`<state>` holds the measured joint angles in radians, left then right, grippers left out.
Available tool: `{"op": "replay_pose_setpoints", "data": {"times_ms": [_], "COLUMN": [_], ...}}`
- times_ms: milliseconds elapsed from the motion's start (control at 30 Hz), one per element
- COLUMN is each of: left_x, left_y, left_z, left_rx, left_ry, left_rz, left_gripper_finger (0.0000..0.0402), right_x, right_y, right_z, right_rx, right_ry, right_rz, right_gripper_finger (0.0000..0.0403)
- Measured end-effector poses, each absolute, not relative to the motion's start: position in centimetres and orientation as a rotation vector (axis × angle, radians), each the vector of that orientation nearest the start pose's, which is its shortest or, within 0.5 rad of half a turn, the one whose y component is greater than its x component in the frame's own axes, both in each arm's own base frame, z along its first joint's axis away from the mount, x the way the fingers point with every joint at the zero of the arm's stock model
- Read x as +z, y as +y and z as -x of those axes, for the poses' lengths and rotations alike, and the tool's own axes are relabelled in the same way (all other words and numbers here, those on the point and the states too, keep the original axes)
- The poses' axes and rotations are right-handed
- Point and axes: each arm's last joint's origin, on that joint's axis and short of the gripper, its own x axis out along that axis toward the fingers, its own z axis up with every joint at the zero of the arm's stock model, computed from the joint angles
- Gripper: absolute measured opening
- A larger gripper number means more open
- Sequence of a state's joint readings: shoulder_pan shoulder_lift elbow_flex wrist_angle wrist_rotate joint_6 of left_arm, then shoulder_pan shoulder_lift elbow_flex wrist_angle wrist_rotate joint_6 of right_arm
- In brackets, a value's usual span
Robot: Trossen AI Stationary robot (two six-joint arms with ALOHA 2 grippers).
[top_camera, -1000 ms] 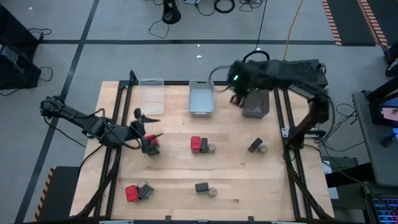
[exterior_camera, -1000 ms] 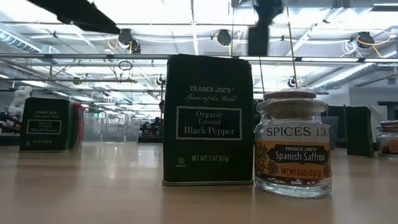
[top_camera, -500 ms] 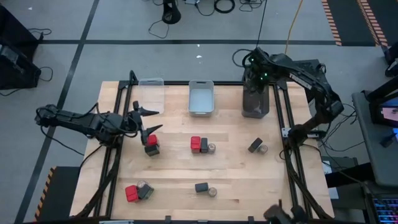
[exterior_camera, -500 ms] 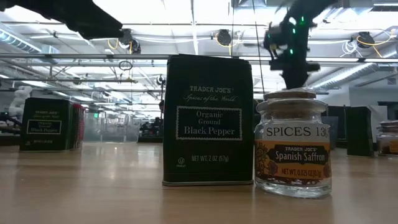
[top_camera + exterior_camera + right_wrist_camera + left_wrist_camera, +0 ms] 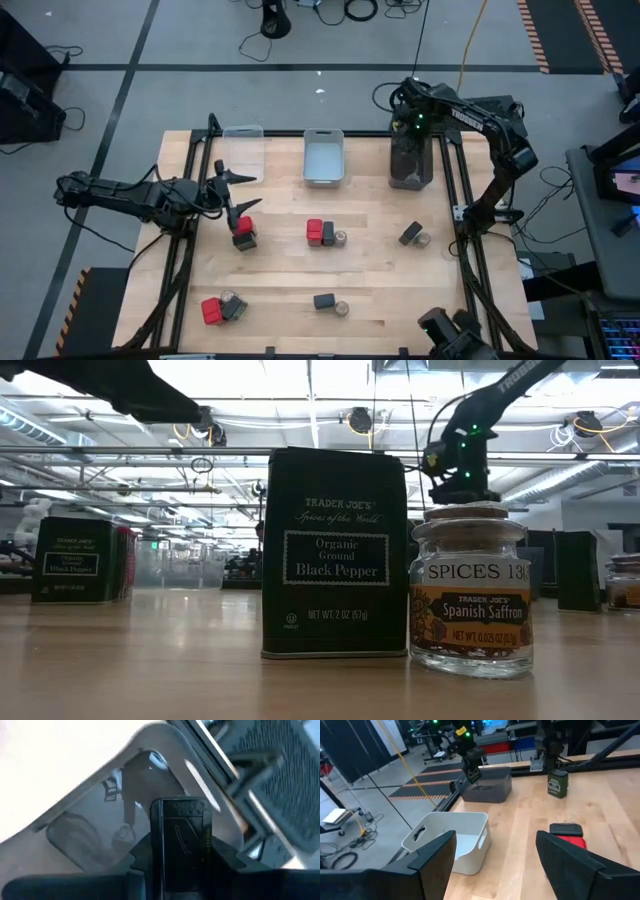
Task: Sort spices by type
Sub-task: Put the green seasoning can into the black bin
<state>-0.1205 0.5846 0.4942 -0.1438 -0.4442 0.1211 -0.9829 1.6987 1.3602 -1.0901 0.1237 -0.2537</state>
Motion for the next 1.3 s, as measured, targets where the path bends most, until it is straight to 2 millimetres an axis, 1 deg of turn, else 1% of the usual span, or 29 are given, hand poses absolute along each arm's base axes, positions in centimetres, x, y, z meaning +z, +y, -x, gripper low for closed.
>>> {"op": "replay_pose_setpoints", "data": {"times_ms": [133, 367, 567, 667, 800, 933, 1033, 1233, 1300], "left_x": [26.5, 26.5, 26.5, 26.5, 26.6, 26.6, 26.6, 26.5, 26.5], "left_y": [-0.2, -0.1, -0.1, -0.1, -0.1, -0.1, -0.1, -0.1, -0.1], "left_z": [-14.1, -14.1, -14.1, -14.1, -14.1, -14.1, -14.1, -14.1, -14.1], "left_rx": [0.324, 0.333, 0.336, 0.336, 0.339, 0.34, 0.341, 0.344, 0.344], "left_ry": [0.243, 0.242, 0.238, 0.236, 0.23, 0.228, 0.228, 0.236, 0.236], "left_rz": [-0.18, -0.171, -0.15, -0.14, -0.125, -0.119, -0.118, -0.102, -0.103], "left_gripper_finger": [0.0281, 0.0281, 0.0281, 0.0281, 0.0281, 0.0281, 0.0281, 0.0281, 0.0281], "right_x": [24.1, 23.6, 23.6, 23.6, 23.5, 22.6, 22.1, 22.0, 22.1], "right_y": [-27.1, -27.4, -27.4, -27.4, -27.4, -28.0, -28.7, -29.3, -29.4], "right_z": [-17.5, -17.6, -17.9, -18.0, -18.0, -18.6, -19.1, -18.4, -18.3], "right_rx": [-0.624, -0.532, -0.395, -0.352, -0.347, -0.312, -0.33, -0.324, -0.298], "right_ry": [1.483, 1.507, 1.493, 1.466, 1.458, 1.393, 1.365, 1.363, 1.343], "right_rz": [-0.318, -0.229, -0.138, -0.141, -0.141, -0.177, -0.148, -0.12, -0.122], "right_gripper_finger": [0.0105, 0.0105, 0.0105, 0.0105, 0.0105, 0.0105, 0.0105, 0.0105, 0.0105]}}
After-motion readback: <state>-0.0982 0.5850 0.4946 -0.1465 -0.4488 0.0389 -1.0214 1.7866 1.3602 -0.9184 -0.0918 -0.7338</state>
